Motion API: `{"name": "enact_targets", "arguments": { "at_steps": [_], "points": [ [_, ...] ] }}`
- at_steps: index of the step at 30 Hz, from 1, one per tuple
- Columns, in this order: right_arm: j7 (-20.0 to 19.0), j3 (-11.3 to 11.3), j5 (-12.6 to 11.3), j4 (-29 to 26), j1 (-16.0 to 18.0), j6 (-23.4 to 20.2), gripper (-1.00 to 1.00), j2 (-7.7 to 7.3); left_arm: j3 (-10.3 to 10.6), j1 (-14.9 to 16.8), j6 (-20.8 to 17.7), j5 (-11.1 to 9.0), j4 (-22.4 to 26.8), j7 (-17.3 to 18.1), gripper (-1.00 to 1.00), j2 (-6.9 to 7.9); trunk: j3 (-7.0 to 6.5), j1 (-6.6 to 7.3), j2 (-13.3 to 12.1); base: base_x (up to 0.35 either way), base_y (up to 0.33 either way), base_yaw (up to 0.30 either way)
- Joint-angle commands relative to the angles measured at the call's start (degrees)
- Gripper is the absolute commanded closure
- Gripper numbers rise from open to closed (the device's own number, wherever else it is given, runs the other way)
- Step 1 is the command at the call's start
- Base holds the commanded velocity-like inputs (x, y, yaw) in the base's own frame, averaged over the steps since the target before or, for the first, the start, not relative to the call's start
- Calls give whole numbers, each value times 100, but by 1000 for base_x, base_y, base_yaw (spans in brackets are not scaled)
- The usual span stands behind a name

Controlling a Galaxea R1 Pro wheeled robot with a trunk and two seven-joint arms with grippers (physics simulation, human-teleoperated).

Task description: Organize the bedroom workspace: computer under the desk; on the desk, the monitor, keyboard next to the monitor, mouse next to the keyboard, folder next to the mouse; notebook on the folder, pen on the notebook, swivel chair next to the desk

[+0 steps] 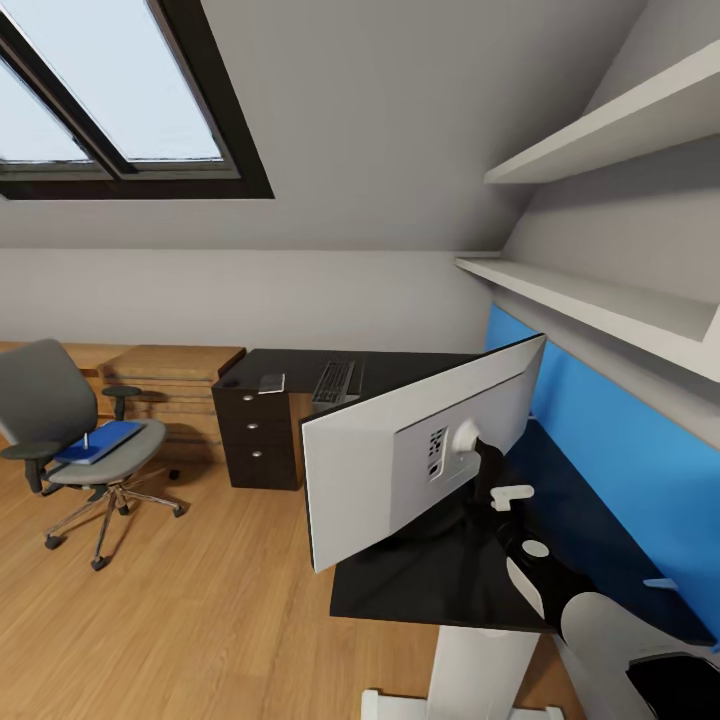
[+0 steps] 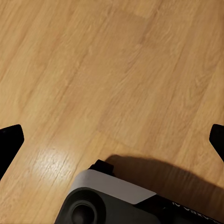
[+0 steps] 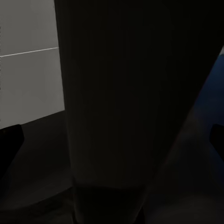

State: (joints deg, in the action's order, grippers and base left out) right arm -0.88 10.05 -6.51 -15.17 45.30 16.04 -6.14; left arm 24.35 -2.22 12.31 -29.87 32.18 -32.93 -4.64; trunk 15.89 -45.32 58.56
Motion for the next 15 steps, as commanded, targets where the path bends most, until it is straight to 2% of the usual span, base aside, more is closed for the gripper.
{"name": "enact_targets", "arguments": {
  "at_steps": [1,4,5,15],
  "points": [
    [-9,39,-59,6,5,22,-100,-4,35,2,35,-61,7,-29,-100,5,6,-1,4,0,0,0],
    [-9,40,-58,6,5,22,-100,-2,35,2,35,-62,7,-29,-100,4,6,-1,4,0,0,0],
    [-9,39,-59,6,5,22,100,-2,35,2,35,-62,7,-29,-100,4,6,-1,4,0,0,0],
    [-9,32,-61,5,5,22,100,-9,35,2,35,-63,7,-29,-100,2,6,-1,4,0,0,0]
  ]
}}
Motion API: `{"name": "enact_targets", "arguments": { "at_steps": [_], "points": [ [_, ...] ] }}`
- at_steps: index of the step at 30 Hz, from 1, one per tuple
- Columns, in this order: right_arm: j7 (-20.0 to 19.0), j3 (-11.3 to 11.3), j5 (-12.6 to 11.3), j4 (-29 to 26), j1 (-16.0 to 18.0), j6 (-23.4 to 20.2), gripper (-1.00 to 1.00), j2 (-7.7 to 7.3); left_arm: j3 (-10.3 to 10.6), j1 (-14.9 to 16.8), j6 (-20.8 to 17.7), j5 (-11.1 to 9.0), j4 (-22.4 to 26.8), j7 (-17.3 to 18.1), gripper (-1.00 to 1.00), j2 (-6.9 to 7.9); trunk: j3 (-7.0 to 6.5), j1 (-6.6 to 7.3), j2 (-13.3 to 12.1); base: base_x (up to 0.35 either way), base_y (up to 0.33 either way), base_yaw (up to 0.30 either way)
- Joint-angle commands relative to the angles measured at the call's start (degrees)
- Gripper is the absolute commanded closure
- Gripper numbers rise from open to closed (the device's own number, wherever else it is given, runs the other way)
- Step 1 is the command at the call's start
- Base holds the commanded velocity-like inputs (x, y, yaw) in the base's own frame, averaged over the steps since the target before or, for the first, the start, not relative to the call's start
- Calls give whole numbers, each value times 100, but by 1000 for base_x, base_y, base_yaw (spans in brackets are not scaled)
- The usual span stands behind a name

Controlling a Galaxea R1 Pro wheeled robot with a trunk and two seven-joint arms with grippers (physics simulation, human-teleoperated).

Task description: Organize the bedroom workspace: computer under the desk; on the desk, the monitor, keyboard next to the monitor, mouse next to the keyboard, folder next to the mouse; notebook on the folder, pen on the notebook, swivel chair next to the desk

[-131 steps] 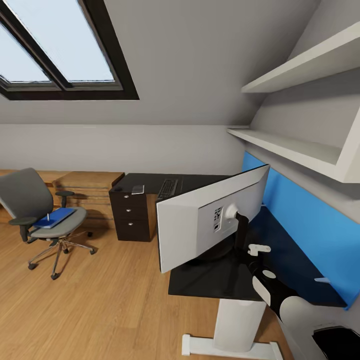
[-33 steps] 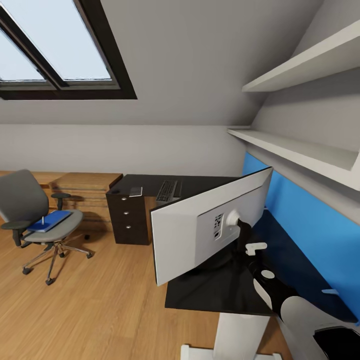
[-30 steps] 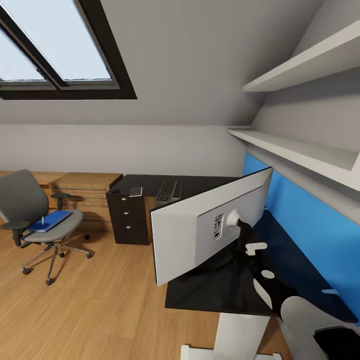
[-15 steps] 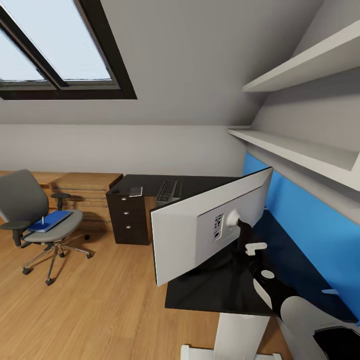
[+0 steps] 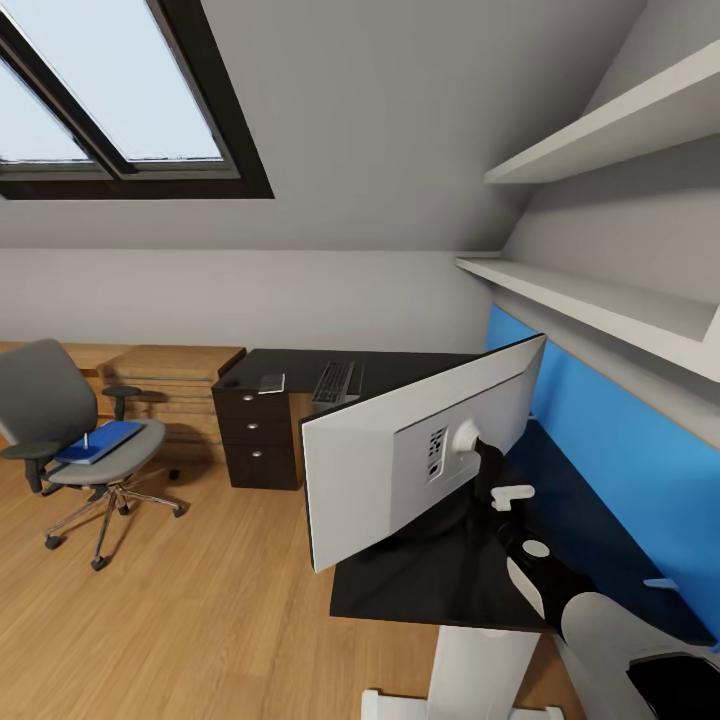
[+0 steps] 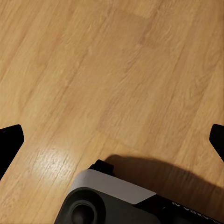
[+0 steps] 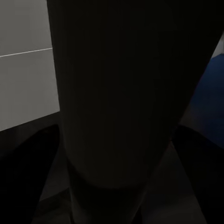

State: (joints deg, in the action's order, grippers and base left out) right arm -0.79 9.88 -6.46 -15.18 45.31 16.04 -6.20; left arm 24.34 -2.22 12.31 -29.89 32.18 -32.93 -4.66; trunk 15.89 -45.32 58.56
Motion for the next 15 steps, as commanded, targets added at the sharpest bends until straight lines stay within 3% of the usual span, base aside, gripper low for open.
{"name": "enact_targets", "arguments": {
  "at_steps": [1,15],
  "points": [
    [-18,49,-66,3,4,20,100,-4,36,2,35,-61,7,-29,-100,7,6,-1,5,0,0,0],
    [-18,45,-66,-3,4,21,100,-4,36,2,35,-61,7,-29,-100,8,6,-1,5,0,-7,0]
  ]
}}
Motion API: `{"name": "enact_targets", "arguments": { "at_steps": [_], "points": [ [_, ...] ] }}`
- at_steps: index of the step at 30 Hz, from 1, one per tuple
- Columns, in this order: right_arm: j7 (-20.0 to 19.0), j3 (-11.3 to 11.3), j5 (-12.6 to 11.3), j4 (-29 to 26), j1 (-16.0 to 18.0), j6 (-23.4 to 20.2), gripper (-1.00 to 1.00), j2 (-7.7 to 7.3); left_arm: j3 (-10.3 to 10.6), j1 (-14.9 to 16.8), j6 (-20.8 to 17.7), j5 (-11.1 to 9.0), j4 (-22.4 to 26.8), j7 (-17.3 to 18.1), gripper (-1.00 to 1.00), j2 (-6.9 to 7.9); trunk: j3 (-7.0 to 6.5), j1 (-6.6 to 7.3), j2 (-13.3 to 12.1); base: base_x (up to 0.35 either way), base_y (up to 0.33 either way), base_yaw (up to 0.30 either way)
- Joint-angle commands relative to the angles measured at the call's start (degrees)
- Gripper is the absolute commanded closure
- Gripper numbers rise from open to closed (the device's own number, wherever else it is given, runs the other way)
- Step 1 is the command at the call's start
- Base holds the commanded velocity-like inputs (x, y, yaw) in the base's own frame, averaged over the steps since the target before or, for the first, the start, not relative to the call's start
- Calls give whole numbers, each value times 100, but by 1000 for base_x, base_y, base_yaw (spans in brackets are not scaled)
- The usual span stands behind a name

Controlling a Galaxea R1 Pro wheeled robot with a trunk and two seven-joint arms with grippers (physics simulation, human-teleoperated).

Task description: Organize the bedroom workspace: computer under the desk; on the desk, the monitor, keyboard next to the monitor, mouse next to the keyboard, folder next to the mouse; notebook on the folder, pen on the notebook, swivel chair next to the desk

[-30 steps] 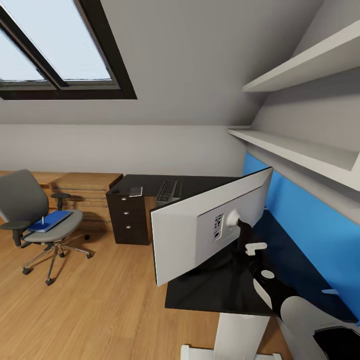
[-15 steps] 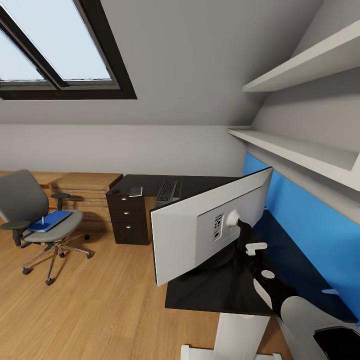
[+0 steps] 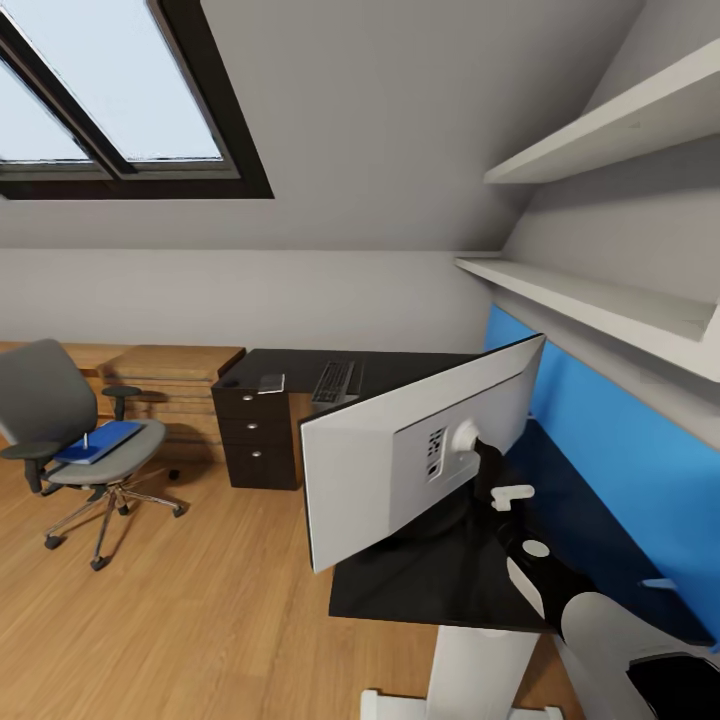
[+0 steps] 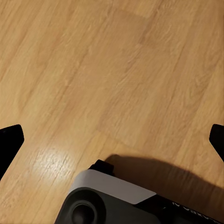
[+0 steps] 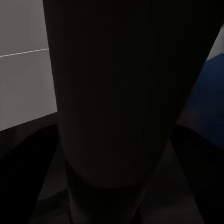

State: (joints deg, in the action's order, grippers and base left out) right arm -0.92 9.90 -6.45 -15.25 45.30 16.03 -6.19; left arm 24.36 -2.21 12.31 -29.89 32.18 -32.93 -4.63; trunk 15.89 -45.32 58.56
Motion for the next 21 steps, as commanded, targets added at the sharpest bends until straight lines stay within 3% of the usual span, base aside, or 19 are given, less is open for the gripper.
{"name": "enact_targets", "arguments": {
  "at_steps": [1,13,21],
  "points": [
    [-5,40,-67,4,5,23,100,-5,34,2,35,-60,8,-29,-100,5,6,-1,5,33,-187,0],
    [-5,38,-67,5,5,23,100,-6,34,2,35,-60,8,-29,-100,5,6,-1,5,156,-253,0],
    [-5,43,-67,9,5,23,100,-5,34,2,35,-60,8,-29,-100,4,6,-1,5,301,-53,0]
  ]
}}
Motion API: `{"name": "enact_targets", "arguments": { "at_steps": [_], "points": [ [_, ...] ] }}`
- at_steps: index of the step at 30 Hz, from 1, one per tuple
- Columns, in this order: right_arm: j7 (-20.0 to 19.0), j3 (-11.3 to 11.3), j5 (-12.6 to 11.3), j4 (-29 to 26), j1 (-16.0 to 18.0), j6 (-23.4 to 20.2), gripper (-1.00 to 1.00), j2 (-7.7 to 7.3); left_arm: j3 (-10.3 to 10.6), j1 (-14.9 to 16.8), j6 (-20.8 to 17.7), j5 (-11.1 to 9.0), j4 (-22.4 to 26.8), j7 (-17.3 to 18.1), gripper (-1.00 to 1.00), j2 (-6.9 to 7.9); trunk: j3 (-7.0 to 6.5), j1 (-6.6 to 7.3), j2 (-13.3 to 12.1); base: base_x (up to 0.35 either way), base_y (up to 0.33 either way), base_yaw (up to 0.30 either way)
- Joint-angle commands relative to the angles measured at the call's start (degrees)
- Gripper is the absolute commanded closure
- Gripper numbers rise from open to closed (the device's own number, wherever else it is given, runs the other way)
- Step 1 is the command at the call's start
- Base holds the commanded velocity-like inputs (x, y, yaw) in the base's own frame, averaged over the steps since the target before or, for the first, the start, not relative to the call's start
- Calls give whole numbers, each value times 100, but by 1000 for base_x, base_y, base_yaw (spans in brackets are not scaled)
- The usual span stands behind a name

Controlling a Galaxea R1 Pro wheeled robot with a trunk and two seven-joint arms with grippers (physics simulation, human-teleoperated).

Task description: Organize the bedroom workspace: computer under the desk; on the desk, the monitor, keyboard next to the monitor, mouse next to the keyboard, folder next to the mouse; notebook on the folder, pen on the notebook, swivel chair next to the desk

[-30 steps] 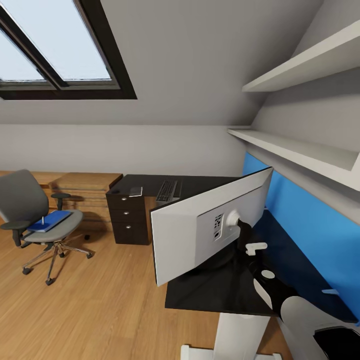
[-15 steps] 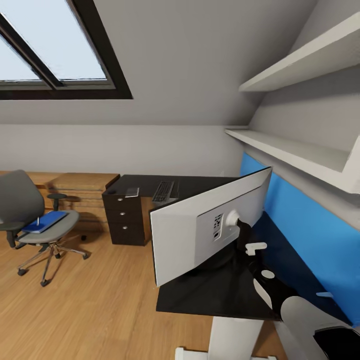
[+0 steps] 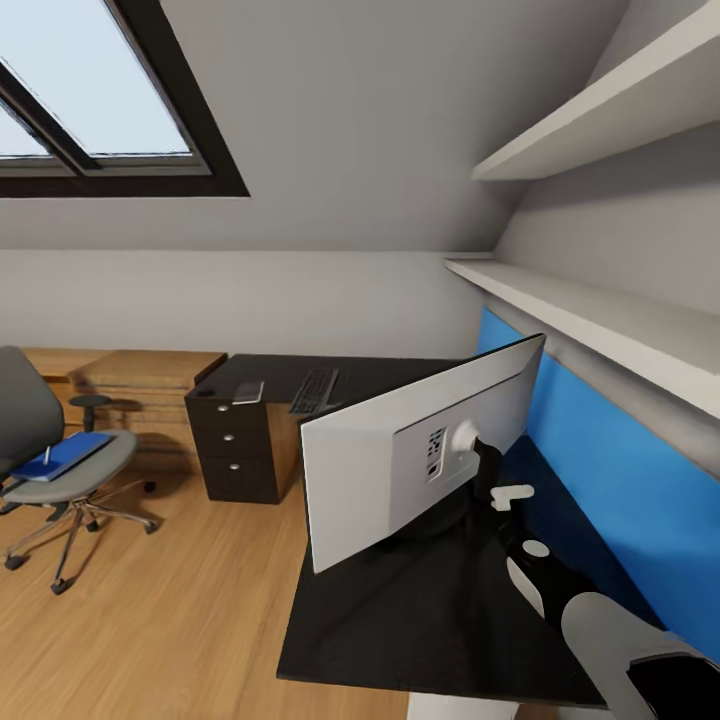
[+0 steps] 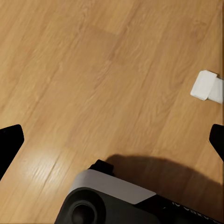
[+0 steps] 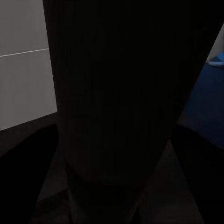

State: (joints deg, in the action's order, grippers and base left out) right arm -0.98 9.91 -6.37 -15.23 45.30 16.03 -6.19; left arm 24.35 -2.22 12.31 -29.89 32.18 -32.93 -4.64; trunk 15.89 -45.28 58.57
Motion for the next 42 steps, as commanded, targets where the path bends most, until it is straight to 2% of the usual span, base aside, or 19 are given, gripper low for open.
{"name": "enact_targets", "arguments": {
  "at_steps": [1,7,24,42],
  "points": [
    [1,40,-75,8,5,23,100,-5,35,2,35,-60,7,-29,-100,4,6,-4,3,315,-46,0],
    [1,45,-75,8,5,17,100,-5,35,2,35,-66,7,-29,-100,7,6,-4,3,203,-46,0],
    [5,45,-75,3,5,14,100,1,19,2,35,-81,7,-29,-100,7,6,-4,3,7,-2,0],
    [1,46,-75,3,5,14,100,-4,26,2,35,-82,5,-29,-100,7,-22,-4,3,4,0,-120]
  ]
}}
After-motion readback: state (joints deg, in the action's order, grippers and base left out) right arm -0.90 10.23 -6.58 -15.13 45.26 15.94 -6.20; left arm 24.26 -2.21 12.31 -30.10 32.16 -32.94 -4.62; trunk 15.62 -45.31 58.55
